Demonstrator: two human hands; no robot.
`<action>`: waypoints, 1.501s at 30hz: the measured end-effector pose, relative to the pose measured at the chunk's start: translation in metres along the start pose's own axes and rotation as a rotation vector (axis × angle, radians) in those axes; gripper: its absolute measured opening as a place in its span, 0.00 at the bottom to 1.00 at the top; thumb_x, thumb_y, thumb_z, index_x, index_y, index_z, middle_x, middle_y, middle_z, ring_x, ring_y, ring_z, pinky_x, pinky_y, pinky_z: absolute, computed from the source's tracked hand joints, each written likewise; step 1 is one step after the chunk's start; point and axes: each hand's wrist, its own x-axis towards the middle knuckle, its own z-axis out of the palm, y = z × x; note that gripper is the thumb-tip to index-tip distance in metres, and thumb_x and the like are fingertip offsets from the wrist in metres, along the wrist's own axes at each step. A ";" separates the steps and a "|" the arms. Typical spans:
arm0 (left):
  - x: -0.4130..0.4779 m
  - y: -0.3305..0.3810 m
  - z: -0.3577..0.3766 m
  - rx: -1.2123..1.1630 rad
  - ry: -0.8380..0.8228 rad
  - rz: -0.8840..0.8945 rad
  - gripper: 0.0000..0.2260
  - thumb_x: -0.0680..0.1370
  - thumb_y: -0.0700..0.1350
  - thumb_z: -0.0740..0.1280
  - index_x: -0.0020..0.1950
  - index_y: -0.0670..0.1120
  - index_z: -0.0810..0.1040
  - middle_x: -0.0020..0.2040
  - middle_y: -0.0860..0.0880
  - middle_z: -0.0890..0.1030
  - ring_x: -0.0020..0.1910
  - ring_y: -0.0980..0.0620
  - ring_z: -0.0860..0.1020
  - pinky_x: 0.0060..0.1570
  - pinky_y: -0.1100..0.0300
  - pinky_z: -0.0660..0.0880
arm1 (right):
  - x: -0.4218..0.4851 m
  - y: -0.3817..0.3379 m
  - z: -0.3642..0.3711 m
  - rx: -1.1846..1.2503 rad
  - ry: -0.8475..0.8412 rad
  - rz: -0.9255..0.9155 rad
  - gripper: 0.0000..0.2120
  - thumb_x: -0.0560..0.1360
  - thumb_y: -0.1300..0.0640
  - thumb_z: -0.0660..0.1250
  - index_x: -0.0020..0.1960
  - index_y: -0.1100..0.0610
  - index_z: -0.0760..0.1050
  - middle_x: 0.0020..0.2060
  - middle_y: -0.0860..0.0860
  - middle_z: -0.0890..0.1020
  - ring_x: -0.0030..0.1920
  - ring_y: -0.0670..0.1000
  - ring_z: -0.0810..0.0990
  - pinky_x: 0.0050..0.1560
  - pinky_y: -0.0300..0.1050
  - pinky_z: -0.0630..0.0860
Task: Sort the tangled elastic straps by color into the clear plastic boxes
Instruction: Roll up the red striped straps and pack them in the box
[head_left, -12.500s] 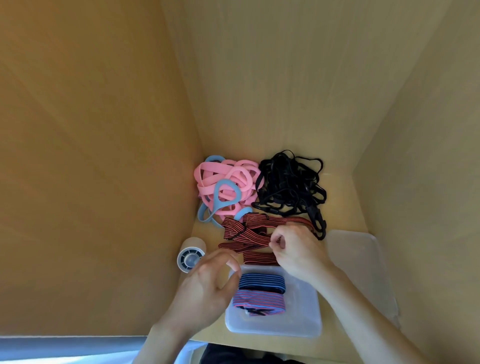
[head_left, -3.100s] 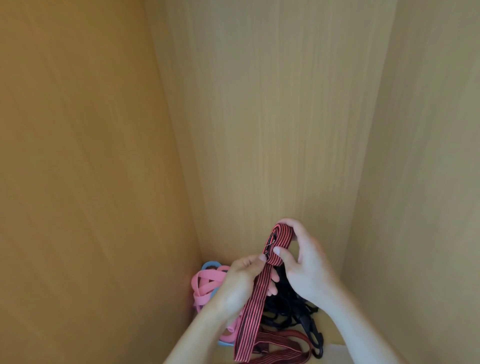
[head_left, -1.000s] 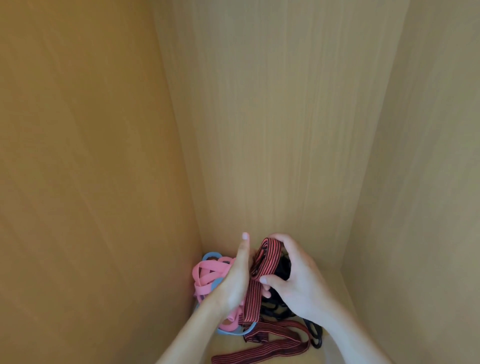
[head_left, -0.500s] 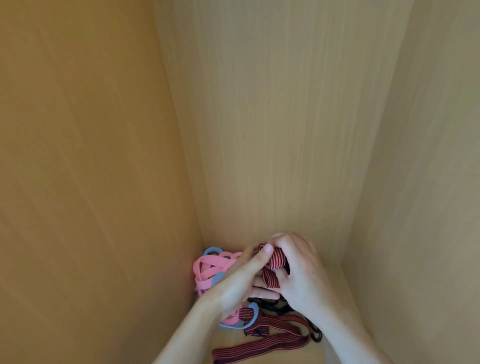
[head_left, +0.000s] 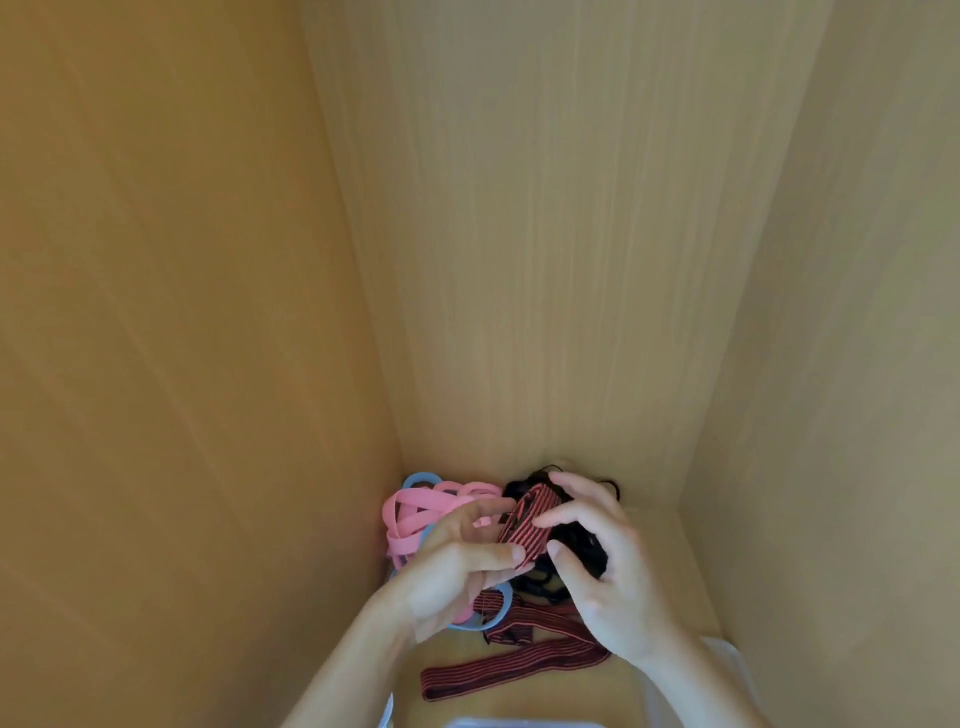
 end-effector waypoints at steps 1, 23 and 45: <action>-0.004 -0.005 -0.003 0.010 -0.025 -0.013 0.30 0.70 0.32 0.72 0.71 0.38 0.69 0.60 0.36 0.82 0.61 0.40 0.81 0.61 0.50 0.78 | -0.005 0.003 0.001 0.019 -0.010 0.039 0.10 0.72 0.60 0.70 0.48 0.45 0.80 0.67 0.40 0.75 0.73 0.47 0.71 0.70 0.48 0.68; -0.082 -0.077 -0.023 0.111 0.082 -0.209 0.12 0.77 0.43 0.69 0.58 0.41 0.77 0.55 0.38 0.83 0.54 0.39 0.83 0.59 0.47 0.80 | -0.118 0.020 0.021 -0.114 -0.310 0.407 0.19 0.68 0.62 0.79 0.50 0.44 0.76 0.44 0.35 0.83 0.47 0.41 0.82 0.49 0.31 0.75; -0.138 -0.106 -0.027 0.371 0.175 -0.366 0.07 0.83 0.39 0.63 0.58 0.39 0.78 0.58 0.34 0.79 0.53 0.41 0.84 0.56 0.53 0.81 | -0.162 0.002 0.041 -0.427 -0.635 0.362 0.18 0.78 0.45 0.69 0.65 0.46 0.72 0.58 0.37 0.76 0.60 0.40 0.73 0.59 0.37 0.73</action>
